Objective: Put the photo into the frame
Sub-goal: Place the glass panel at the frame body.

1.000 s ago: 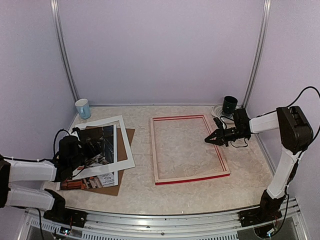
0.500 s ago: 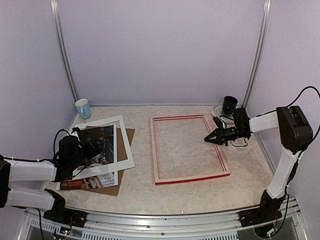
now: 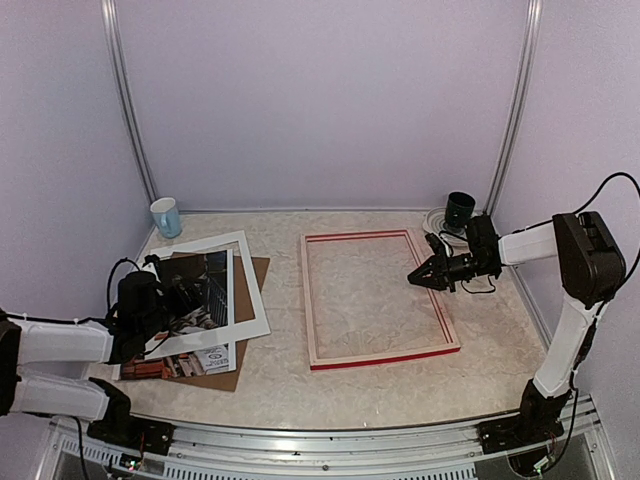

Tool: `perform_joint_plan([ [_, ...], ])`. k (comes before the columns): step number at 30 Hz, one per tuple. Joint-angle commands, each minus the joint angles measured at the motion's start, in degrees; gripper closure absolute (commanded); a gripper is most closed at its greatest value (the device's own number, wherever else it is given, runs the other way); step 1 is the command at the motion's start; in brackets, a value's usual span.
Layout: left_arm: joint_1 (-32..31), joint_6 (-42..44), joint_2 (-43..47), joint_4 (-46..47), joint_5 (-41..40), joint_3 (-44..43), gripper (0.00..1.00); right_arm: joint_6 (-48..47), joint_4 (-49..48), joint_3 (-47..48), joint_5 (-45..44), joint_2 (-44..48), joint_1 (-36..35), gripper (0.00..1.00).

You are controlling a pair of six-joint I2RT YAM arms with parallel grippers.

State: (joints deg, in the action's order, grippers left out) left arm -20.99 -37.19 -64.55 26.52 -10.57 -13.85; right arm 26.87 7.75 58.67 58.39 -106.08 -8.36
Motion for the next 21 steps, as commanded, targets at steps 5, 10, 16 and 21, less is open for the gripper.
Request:
perform_joint_plan([
  [5,-0.18,0.19,0.0,0.13,-0.53,0.4,0.01,-0.23,1.5,1.27,1.54,1.81,-0.56,0.88],
  [10,-0.1,0.37,-0.05,0.12,-0.59,0.4,0.01,0.05,1.31,0.89,1.86,2.52,-0.59,0.94],
  [16,-0.11,0.41,0.13,0.11,-0.62,0.4,0.01,1.42,-0.55,0.56,3.68,1.78,-0.52,0.98],
  [21,-0.06,0.36,0.13,-0.01,-0.77,0.4,0.01,4.91,-3.89,1.37,6.55,2.12,-0.52,1.0],
])
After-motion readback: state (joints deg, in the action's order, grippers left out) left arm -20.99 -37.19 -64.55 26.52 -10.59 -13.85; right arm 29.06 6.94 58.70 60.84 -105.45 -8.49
